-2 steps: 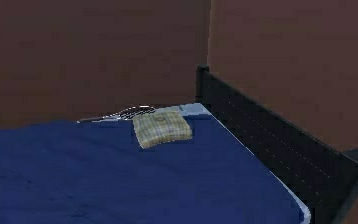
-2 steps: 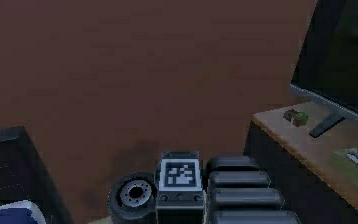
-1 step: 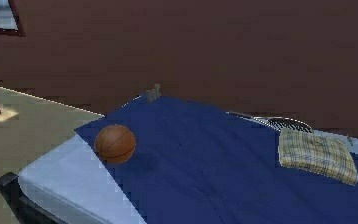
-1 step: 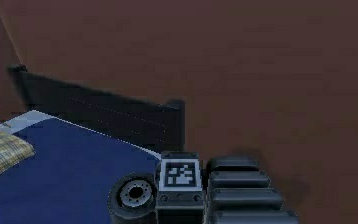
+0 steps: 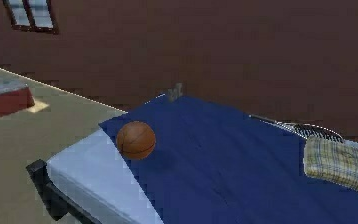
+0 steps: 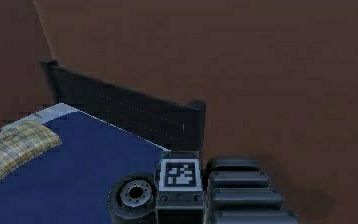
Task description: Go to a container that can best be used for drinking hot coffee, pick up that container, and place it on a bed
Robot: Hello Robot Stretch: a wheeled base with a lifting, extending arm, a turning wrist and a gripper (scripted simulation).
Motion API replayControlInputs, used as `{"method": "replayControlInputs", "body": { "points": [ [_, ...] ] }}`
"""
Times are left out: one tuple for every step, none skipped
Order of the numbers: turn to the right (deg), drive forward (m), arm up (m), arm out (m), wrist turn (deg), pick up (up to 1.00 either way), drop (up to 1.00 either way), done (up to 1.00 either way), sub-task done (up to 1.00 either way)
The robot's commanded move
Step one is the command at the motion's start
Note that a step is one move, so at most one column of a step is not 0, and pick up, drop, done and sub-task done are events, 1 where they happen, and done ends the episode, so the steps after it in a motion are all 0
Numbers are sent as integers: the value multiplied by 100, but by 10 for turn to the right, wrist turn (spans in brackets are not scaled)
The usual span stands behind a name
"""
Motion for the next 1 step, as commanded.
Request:
{"method": "replayControlInputs", "body": {
  "points": [
    [450,0,0,0,0,0,0,0,0]
  ]
}}
